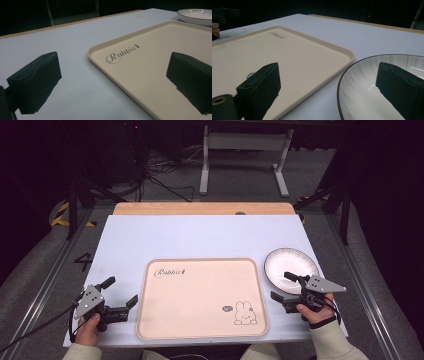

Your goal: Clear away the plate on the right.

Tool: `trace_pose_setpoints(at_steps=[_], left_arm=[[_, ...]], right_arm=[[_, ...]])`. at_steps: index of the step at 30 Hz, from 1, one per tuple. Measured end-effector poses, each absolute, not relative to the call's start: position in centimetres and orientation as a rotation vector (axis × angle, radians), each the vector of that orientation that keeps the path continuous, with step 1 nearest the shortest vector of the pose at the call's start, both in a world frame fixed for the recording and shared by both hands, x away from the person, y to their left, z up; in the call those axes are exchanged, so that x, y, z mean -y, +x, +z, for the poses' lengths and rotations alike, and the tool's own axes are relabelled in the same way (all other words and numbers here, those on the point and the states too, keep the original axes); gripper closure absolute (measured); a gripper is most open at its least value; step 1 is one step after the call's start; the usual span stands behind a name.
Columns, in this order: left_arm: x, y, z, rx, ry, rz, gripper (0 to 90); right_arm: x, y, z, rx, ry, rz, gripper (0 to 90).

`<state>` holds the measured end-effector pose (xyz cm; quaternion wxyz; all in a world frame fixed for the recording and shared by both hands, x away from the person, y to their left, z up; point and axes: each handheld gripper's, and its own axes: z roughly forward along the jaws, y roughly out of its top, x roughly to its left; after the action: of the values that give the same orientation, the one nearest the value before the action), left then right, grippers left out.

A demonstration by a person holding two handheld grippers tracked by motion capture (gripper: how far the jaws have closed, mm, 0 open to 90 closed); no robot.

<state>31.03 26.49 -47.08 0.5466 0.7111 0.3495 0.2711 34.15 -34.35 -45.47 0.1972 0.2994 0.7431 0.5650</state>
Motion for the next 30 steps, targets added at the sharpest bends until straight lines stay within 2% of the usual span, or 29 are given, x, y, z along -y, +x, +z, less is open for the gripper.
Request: trace_pose_setpoints(at_steps=[30], left_arm=[[-26.6,31.21,-47.09,-0.86,1.671,0.635,0.2]], right_arm=[[34.5,34.54,-44.55,-2.089,0.883,1.573,7.0]])
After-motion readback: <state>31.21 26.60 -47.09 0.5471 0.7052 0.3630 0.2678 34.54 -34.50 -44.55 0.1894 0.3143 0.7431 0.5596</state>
